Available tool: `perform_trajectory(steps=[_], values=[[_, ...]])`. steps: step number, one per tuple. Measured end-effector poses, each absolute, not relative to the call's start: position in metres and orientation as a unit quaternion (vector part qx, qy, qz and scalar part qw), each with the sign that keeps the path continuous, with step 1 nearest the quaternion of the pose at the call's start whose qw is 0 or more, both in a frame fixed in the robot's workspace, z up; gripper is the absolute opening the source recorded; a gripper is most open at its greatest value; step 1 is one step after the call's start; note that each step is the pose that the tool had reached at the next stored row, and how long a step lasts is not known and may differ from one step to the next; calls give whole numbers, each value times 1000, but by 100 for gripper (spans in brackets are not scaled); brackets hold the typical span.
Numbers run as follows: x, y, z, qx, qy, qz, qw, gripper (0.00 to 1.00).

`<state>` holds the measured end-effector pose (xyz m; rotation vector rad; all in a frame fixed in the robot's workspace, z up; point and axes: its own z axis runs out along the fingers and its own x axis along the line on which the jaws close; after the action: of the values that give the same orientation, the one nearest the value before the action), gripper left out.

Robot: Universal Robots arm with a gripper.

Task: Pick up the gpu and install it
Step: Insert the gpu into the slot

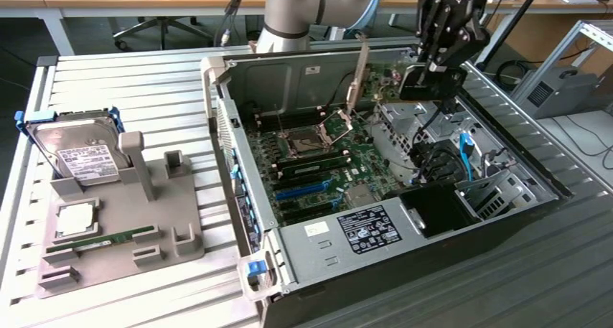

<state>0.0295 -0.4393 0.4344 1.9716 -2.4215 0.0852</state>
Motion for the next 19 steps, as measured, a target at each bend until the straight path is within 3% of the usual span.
perform_trajectory(steps=[13,19], values=[[29,-438,434,680,-733,33,11,28],[29,-438,434,680,-733,20,24,28]])
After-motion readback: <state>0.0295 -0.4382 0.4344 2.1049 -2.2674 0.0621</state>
